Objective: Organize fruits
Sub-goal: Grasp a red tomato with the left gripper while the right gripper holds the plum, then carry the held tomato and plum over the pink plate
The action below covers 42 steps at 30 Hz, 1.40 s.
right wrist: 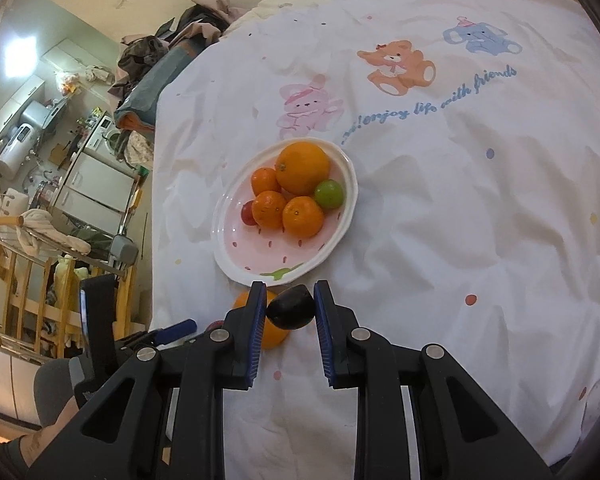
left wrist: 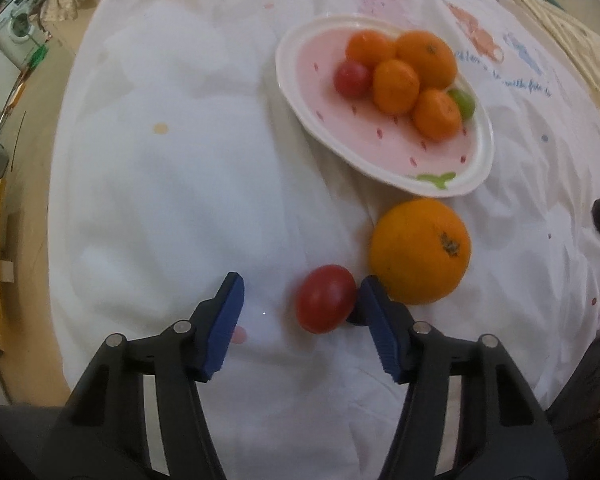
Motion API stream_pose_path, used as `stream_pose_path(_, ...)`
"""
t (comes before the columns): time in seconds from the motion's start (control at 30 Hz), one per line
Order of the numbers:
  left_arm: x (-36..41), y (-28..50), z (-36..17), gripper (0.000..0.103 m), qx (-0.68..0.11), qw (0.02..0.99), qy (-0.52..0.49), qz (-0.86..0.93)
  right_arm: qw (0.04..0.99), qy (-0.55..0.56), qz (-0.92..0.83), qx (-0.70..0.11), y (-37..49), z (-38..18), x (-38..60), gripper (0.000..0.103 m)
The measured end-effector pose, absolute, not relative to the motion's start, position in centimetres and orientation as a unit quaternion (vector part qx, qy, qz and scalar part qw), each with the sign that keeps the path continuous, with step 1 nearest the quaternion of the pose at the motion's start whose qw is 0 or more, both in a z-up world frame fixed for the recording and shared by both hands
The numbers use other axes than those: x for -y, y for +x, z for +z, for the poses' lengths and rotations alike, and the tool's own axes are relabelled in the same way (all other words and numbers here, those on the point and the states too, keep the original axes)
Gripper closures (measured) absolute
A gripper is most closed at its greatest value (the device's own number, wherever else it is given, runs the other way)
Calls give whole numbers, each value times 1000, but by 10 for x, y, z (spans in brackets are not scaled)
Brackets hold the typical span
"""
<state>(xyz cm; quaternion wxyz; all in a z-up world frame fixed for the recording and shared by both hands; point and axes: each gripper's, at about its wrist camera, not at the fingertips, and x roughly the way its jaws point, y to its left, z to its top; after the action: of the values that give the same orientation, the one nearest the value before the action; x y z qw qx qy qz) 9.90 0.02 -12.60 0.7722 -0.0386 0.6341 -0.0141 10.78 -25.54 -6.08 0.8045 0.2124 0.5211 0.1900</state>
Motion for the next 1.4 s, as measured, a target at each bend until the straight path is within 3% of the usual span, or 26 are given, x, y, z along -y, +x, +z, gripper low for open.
stream_pose_path(0.1,-2,101,-131,51,-640,767,-48,-9,804,212,188,-523,109,-61,255,77)
stream_pose_path(0.13,-3,101,-131,55,-640,767,-54,-12,804,212,188,-523,109,-61,255,77)
stream_pose_path(0.2,-4,101,-128,75,-640,763,-78,-28,805,209,189,-522,109,-61,254,77)
stream_pose_path(0.97,-28,75,-51,75,-536,841,-72,-3,816,220,198,-497,103,-41,257,77)
stream_pose_path(1.4,-35,97,-10,75,-495,867,-54,4,819,264,202,-467,108,-24,282,77)
